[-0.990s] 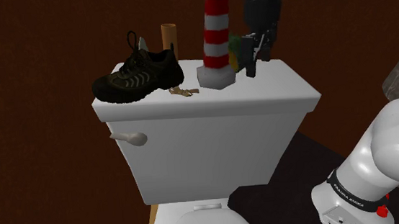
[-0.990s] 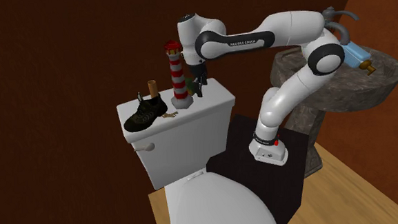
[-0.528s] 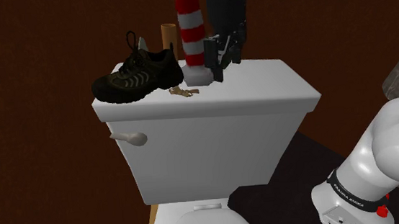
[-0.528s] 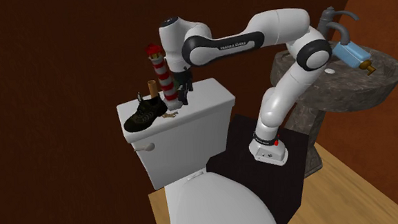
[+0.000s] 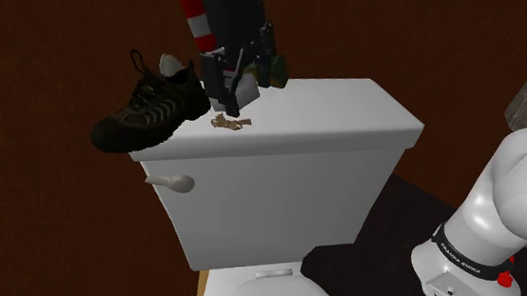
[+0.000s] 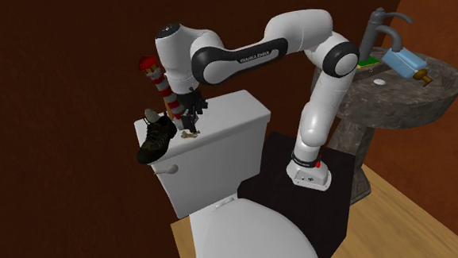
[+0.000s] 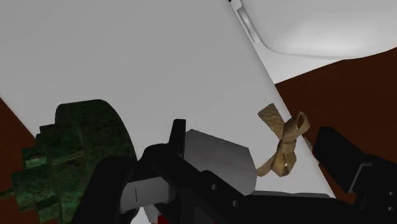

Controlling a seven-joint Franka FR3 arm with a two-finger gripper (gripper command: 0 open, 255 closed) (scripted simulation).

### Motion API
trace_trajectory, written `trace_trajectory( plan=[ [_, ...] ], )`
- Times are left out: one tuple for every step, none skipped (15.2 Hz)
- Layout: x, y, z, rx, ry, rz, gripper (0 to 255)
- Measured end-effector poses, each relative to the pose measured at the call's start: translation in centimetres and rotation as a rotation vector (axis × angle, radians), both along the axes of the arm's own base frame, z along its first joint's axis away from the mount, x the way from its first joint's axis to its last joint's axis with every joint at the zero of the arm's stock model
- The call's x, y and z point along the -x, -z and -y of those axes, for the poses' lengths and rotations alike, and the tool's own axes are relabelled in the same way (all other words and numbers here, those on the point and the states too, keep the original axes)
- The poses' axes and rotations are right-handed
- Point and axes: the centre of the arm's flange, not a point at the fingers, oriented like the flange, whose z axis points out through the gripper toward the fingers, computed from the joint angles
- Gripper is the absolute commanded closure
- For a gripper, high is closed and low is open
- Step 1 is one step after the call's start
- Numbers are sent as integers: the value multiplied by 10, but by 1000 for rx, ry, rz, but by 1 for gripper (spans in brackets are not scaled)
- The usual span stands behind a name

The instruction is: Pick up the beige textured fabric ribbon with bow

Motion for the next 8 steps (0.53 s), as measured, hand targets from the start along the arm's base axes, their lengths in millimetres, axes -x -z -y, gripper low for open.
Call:
trace_trajectory(
  plan=[
    [-1, -3, -10, 0, -6, 4, 0],
    [0, 0, -15, -1, -9, 6, 0],
    [0, 3, -18, -1, -10, 8, 0],
    [1, 5, -19, 0, -8, 13, 0],
    [2, 5, -19, -2, -8, 18, 0],
    [2, 8, -17, -1, -6, 22, 0],
    [2, 12, -17, 1, -5, 23, 0],
    [3, 19, -19, 3, -7, 22, 0]
  ],
)
